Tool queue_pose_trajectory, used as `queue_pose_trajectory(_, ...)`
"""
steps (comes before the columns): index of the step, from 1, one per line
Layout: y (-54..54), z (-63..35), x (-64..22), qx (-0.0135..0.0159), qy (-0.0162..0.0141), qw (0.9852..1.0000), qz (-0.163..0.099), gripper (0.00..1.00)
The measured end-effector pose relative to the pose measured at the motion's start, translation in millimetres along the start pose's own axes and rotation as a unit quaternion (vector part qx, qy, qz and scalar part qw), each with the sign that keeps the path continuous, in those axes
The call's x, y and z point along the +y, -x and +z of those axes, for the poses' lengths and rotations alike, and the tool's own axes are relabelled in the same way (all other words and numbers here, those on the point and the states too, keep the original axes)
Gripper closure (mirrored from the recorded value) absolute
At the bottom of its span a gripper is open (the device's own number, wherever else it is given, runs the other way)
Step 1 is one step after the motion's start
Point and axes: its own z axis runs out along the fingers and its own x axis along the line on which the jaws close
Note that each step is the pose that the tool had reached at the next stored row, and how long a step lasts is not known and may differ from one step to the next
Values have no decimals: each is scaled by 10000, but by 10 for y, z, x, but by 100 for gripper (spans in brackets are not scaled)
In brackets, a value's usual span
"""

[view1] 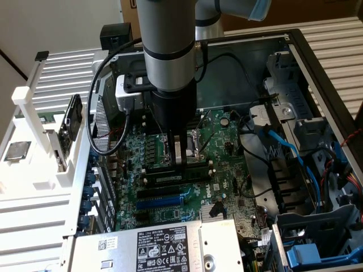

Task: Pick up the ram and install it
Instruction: 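Press down the ram until it locks into place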

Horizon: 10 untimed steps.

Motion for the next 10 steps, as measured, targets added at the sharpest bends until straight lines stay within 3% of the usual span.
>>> queue_pose_trajectory(6,2,-118,-1,-18,1,10000,-1,89)
queue_pose_trajectory(10,3,-131,-2,-21,1,10000,-1,89)
